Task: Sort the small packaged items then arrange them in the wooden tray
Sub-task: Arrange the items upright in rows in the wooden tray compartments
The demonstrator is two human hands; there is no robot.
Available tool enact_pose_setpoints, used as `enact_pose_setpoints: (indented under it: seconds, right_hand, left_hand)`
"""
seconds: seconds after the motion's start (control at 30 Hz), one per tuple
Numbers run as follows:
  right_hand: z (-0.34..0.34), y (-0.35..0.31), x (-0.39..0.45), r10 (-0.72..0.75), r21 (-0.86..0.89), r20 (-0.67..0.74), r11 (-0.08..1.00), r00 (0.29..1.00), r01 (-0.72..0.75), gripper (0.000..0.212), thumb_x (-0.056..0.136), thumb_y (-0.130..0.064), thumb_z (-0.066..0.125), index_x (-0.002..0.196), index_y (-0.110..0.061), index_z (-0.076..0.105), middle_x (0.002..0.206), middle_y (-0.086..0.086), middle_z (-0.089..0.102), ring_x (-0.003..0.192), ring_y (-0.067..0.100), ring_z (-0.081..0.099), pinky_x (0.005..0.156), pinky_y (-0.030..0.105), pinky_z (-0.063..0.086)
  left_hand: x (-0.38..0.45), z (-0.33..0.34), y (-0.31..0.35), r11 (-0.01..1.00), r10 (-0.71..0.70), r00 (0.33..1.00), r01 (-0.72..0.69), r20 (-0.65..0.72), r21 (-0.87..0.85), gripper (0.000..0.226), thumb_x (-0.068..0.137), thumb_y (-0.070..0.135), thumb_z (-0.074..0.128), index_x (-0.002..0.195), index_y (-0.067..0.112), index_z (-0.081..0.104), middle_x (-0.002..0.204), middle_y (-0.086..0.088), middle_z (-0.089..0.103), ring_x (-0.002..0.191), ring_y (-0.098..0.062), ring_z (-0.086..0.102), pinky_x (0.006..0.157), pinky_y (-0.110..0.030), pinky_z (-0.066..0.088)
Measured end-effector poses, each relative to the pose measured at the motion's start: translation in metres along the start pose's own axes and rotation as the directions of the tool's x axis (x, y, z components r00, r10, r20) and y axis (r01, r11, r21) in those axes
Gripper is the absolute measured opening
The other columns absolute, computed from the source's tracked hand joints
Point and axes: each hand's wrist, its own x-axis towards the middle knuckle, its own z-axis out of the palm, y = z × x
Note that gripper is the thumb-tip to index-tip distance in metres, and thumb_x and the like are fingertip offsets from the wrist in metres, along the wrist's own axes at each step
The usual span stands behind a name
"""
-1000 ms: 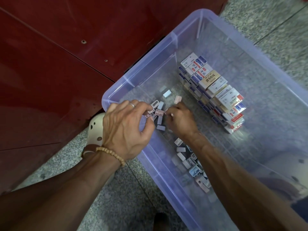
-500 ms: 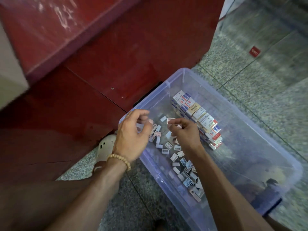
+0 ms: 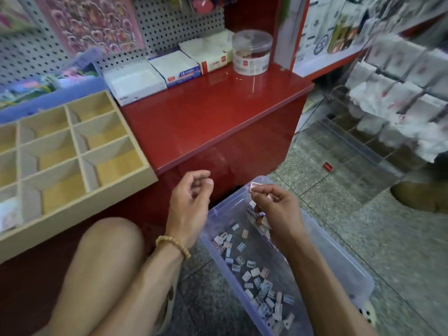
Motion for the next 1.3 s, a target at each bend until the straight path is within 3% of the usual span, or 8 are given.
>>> enact_pose_setpoints:
  seconds: [0.13, 0.33, 0.53, 0.63, 0.73, 0.87, 1.1, 1.3]
  right_hand:
    - [0.024, -0.034, -0.04, -0.074, 0.0, 0.093, 0.997, 0.993, 0.074, 0.015, 0.091, -0.002, 0.068, 0.083, -0.012, 0.075, 0.061, -0.015, 0.059, 0.055, 0.01, 0.049, 0.045, 0.021, 0.038]
    - [0.076, -0.075, -0.081, -0.154, -0.075, 0.246, 0.981, 0.957, 0.178, 0.023, 0.09, 0.002, 0.067, 0.075, -0.014, 0.074, 0.059, -0.008, 0.06, 0.054, 0.013, 0.049, 0.044, 0.024, 0.039]
    - [0.137, -0.095, -0.111, -0.257, -0.149, 0.393, 0.93, 0.883, 0.337, 0.016, 0.088, 0.004, 0.068, 0.078, -0.008, 0.072, 0.06, -0.007, 0.059, 0.052, 0.01, 0.044, 0.044, 0.016, 0.037]
    - [0.16, -0.098, -0.119, -0.222, -0.148, 0.458, 0.936, 0.861, 0.32, 0.026, 0.09, 0.005, 0.066, 0.074, -0.015, 0.073, 0.054, -0.01, 0.059, 0.044, 0.008, 0.038, 0.039, 0.017, 0.032]
    - [0.175, -0.096, -0.122, -0.237, -0.15, 0.488, 0.926, 0.84, 0.348, 0.03, 0.09, 0.006, 0.065, 0.077, -0.019, 0.077, 0.064, 0.0, 0.069, 0.044, 0.01, 0.04, 0.039, 0.018, 0.034]
    - [0.191, -0.089, -0.122, -0.198, -0.122, 0.489, 0.949, 0.849, 0.291, 0.023, 0.092, 0.002, 0.065, 0.086, -0.015, 0.079, 0.072, 0.02, 0.063, 0.051, 0.015, 0.043, 0.042, 0.022, 0.035]
    - [0.222, -0.083, -0.118, -0.116, -0.05, 0.48, 0.986, 0.87, 0.16, 0.02, 0.089, 0.0, 0.067, 0.099, -0.017, 0.074, 0.087, 0.019, 0.068, 0.059, 0.012, 0.052, 0.045, 0.024, 0.04]
    - [0.246, -0.079, -0.119, -0.086, -0.185, 0.524, 0.96, 0.847, 0.212, 0.012, 0.09, -0.002, 0.069, 0.081, -0.008, 0.073, 0.064, 0.011, 0.054, 0.048, 0.008, 0.046, 0.042, 0.021, 0.038]
  left_hand:
    - [-0.015, -0.039, 0.021, 0.999, 0.036, 0.999, -0.037, -0.028, -0.029, 0.011, 0.094, 0.023, 0.059, 0.101, 0.028, 0.065, 0.097, 0.006, 0.067, 0.095, -0.014, 0.066, 0.087, -0.044, 0.056]
    - [-0.034, -0.093, 0.041, 0.994, 0.089, 0.992, -0.095, -0.088, -0.063, 0.017, 0.083, 0.041, 0.056, 0.096, 0.034, 0.064, 0.091, 0.008, 0.068, 0.092, -0.015, 0.066, 0.085, -0.047, 0.055]
    - [-0.037, -0.133, 0.059, 0.975, 0.158, 0.981, -0.173, -0.112, -0.137, 0.009, 0.086, 0.03, 0.062, 0.092, 0.027, 0.068, 0.086, 0.006, 0.071, 0.086, -0.015, 0.068, 0.081, -0.036, 0.056]
    - [-0.038, -0.153, 0.062, 0.968, 0.188, 0.972, -0.208, -0.138, -0.142, 0.015, 0.09, 0.009, 0.062, 0.083, 0.021, 0.07, 0.066, 0.008, 0.069, 0.066, -0.009, 0.065, 0.065, -0.022, 0.052]
    - [-0.036, -0.17, 0.059, 0.968, 0.139, 0.979, -0.166, -0.149, -0.187, 0.015, 0.092, 0.008, 0.062, 0.086, 0.018, 0.071, 0.074, 0.0, 0.073, 0.067, -0.011, 0.069, 0.059, -0.022, 0.052]
    - [-0.034, -0.192, 0.054, 0.954, 0.067, 0.984, -0.112, -0.167, -0.277, 0.013, 0.092, 0.009, 0.062, 0.088, 0.017, 0.072, 0.076, -0.004, 0.073, 0.07, -0.015, 0.07, 0.06, -0.024, 0.054]
    - [-0.03, -0.235, 0.046, 0.959, 0.015, 0.987, -0.059, -0.161, -0.276, 0.015, 0.096, 0.008, 0.057, 0.096, 0.011, 0.072, 0.08, -0.001, 0.072, 0.069, -0.011, 0.068, 0.062, -0.022, 0.056]
    - [-0.024, -0.259, 0.042, 0.985, 0.048, 0.994, -0.064, -0.103, -0.163, 0.012, 0.092, 0.006, 0.063, 0.099, 0.013, 0.069, 0.077, -0.006, 0.073, 0.063, -0.012, 0.065, 0.058, -0.023, 0.054]
